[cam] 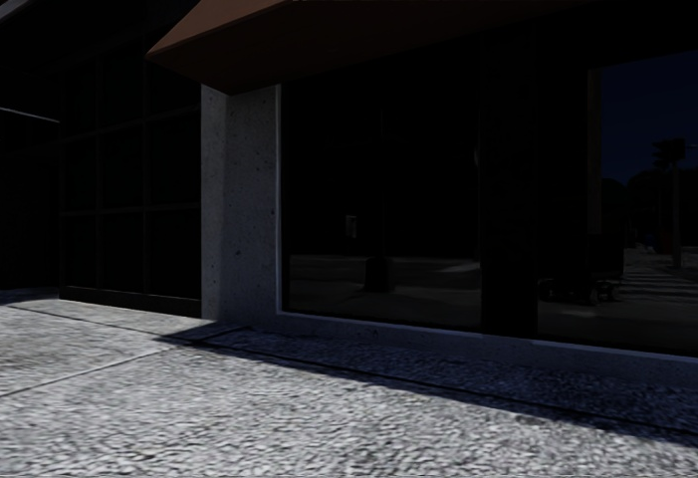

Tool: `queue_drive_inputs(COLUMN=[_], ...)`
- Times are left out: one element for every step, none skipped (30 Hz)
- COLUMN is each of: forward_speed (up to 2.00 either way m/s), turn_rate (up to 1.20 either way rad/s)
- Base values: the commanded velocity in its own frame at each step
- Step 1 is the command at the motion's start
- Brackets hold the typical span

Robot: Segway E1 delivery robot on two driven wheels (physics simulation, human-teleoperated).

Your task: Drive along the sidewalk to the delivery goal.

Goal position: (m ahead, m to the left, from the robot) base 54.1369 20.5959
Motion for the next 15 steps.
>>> queue_drive_inputs(forward_speed=[1.07,1.07,1.07,1.07,1.07,1.07,1.07,1.07,1.07,1.07,1.07,1.07,1.07,1.07,1.07], turn_rate=[0.68,0.68,0.68,0.68,0.68,0.68,0.68,0.68,0.68,0.68,0.68,0.68,0.68,0.68,0.68])
